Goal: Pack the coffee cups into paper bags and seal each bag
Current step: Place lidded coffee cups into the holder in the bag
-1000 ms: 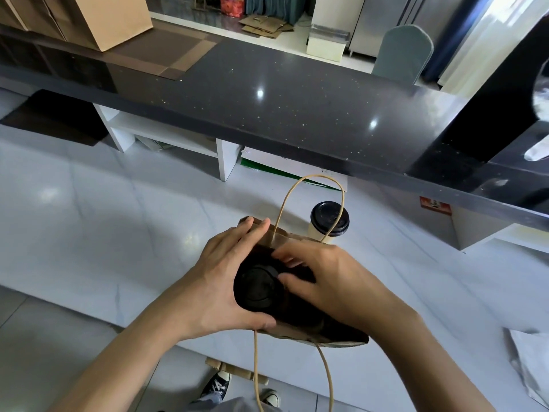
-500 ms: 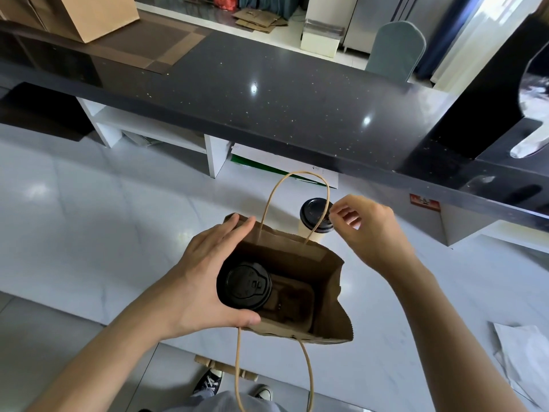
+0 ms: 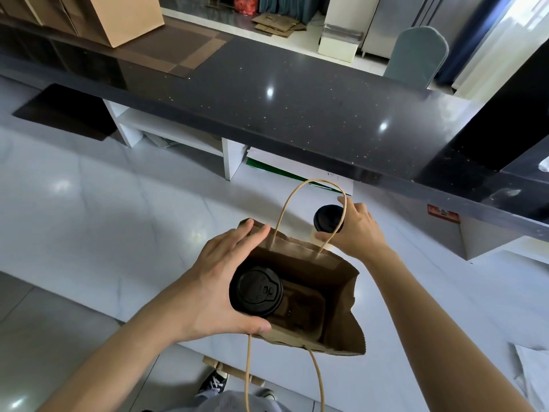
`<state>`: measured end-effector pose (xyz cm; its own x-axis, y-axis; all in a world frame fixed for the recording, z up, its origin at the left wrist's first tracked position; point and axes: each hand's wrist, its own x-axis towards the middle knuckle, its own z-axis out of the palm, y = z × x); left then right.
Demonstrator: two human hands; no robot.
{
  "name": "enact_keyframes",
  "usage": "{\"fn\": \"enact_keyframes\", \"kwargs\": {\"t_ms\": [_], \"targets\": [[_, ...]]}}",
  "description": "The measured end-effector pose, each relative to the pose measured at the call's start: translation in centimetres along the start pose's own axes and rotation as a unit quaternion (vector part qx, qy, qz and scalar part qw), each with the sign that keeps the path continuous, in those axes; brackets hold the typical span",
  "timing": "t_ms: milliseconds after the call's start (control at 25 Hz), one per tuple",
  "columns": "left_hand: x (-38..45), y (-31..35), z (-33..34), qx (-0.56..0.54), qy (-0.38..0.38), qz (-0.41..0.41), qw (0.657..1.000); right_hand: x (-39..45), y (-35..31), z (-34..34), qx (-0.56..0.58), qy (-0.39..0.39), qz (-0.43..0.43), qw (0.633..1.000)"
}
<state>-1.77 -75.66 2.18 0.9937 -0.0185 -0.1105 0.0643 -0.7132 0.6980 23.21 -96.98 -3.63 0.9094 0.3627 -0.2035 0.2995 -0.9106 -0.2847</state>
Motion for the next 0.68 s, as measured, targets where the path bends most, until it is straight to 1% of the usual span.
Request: {"fn": "enact_keyframes", "kwargs": {"t_ms": [80, 200, 400, 560, 680], "targets": [[0.1, 0.0, 0.1, 0.001, 0.0, 0.002, 1.0, 0.3, 0.2, 0.3, 0.0, -0.011, 0.007, 1.0], [0.3, 0.0, 0.1, 0.004, -0.004, 0.004, 1.0, 0.3, 0.4, 0.2, 0.019, -0.001, 0.004, 1.0], [0.4, 0.0, 0.1, 0.016, -0.004, 0.009, 1.0, -1.3, 0.6, -1.1, 0.073, 0.053, 0.005, 0.996], [0.5, 0.0, 0.0, 0.036, -0.001, 0.016, 0.999, -3.9, 1.3, -2.9, 0.164, 0.106, 0.012, 0.981], [0.6, -0.1, -0.1, 0.044, -0.005, 0.018, 0.999, -6.5, 1.7, -4.5, 0.194, 0.145, 0.011, 0.97]]}}
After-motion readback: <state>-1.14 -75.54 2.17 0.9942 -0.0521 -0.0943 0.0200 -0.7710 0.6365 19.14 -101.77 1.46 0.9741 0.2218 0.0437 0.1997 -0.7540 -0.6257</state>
